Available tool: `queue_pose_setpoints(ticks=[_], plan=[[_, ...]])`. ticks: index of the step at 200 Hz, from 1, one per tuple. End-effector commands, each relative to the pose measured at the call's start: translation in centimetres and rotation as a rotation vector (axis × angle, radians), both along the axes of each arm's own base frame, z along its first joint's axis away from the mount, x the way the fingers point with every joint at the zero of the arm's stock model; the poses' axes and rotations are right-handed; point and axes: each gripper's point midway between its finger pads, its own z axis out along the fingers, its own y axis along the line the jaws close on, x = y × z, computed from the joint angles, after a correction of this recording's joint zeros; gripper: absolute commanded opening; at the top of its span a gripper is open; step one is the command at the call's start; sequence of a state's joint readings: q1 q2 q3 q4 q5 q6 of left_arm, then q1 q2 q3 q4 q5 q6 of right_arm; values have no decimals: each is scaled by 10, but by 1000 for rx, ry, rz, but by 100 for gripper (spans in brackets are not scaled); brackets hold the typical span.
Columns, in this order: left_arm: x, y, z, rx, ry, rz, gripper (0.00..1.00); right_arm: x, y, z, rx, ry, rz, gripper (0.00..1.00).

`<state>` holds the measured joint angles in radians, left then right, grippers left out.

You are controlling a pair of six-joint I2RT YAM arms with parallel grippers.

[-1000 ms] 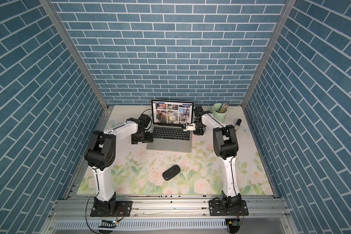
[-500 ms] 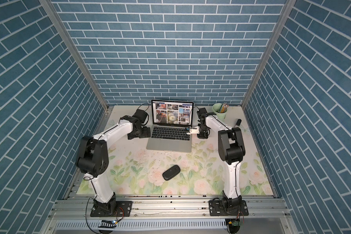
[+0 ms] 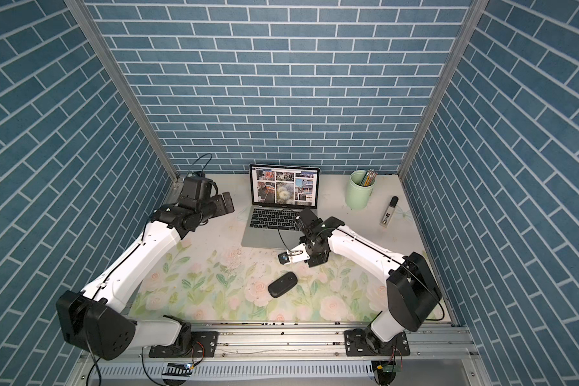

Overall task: Remove the wireless mouse receiver from the laptop
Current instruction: Insert the USB plug into the mouse.

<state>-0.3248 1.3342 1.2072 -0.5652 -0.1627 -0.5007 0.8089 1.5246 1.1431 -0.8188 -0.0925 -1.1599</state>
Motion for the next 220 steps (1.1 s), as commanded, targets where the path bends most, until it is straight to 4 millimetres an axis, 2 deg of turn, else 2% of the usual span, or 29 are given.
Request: queue_pose_setpoints(ticks=[1,14,41,88,152,220], plan=[[-9,-2,-4,-68,-21,8,100,-28,10,6,36,28,105,0],[-12,-2,-2,-80,-36,8,100,-39,14,2,16,24,170,0],[-14,0,-1,-70,-35,6,100,-48,22,-6,-16,20,260,0],[-14,-3,-10,-73,-23,-7,99,-40,30,-26,-90,33,291,0],[-11,-3,-14,-45,-8,-21,99,-30,53,-30,-68,43,293,0],[-13,-2,-23,-36,14,-21,100,-34,50,-44,-82,74,265,0]])
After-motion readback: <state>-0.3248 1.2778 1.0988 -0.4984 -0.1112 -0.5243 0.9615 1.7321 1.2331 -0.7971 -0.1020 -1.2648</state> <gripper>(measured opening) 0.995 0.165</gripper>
